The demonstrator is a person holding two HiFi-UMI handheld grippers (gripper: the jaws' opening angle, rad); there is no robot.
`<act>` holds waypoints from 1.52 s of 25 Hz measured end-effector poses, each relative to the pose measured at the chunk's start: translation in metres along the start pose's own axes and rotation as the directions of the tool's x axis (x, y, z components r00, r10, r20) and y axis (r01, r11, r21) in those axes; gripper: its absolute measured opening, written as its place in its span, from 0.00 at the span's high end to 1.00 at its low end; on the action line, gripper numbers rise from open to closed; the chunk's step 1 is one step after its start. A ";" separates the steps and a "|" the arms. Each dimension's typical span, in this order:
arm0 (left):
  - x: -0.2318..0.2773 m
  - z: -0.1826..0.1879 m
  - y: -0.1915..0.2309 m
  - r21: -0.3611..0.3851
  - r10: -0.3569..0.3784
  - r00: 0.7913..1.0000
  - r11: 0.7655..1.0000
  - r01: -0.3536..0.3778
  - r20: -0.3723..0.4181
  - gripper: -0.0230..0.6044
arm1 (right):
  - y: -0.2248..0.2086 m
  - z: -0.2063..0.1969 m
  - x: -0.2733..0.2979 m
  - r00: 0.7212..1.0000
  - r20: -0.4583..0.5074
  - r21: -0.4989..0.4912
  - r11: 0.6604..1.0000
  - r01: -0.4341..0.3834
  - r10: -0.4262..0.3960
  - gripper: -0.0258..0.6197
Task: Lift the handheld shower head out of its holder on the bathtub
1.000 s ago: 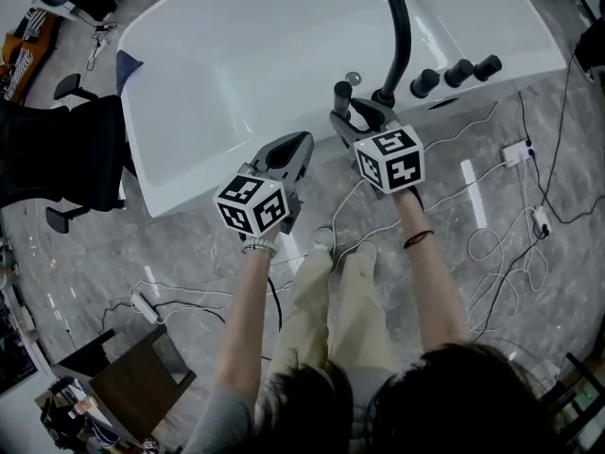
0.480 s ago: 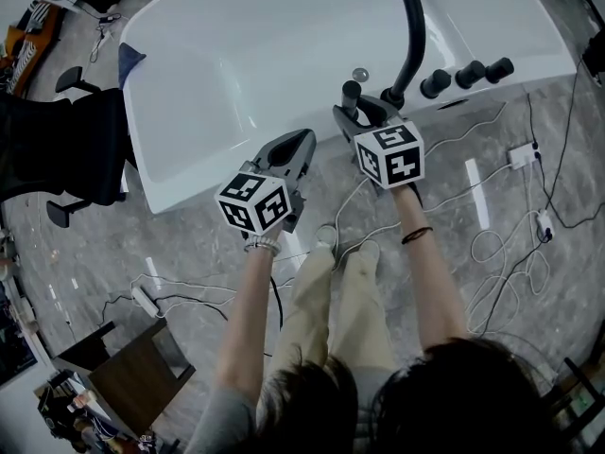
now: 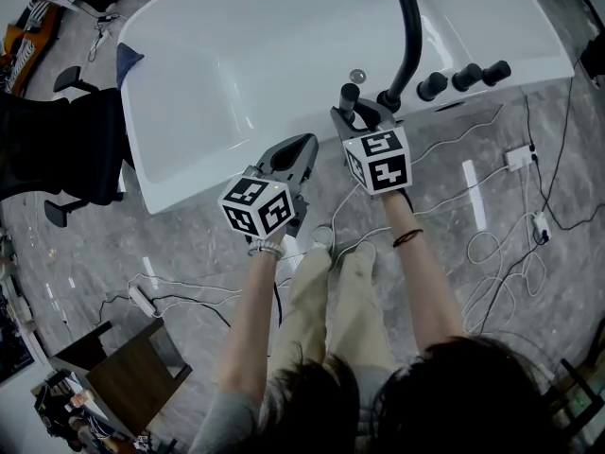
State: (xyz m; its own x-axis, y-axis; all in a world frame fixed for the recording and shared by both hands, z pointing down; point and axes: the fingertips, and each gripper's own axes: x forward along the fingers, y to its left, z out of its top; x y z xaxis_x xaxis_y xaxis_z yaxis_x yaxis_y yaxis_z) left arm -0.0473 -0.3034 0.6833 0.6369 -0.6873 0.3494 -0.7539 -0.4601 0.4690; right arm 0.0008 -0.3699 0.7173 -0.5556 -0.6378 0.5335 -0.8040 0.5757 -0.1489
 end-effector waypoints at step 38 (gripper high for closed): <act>-0.071 0.123 -0.091 0.066 -0.059 0.987 0.997 0.050 0.151 0.96 | 0.042 0.126 -0.131 0.989 0.143 -0.011 0.999 0.035 -0.033 0.76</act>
State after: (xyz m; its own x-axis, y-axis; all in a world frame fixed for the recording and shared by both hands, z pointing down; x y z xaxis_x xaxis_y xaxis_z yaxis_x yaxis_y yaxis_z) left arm -0.0435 -0.2822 0.5162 0.6488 -0.7356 0.1948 -0.7302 -0.5297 0.4316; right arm 0.0134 -0.3261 0.5364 -0.5534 -0.7230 0.4136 -0.8205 0.5586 -0.1214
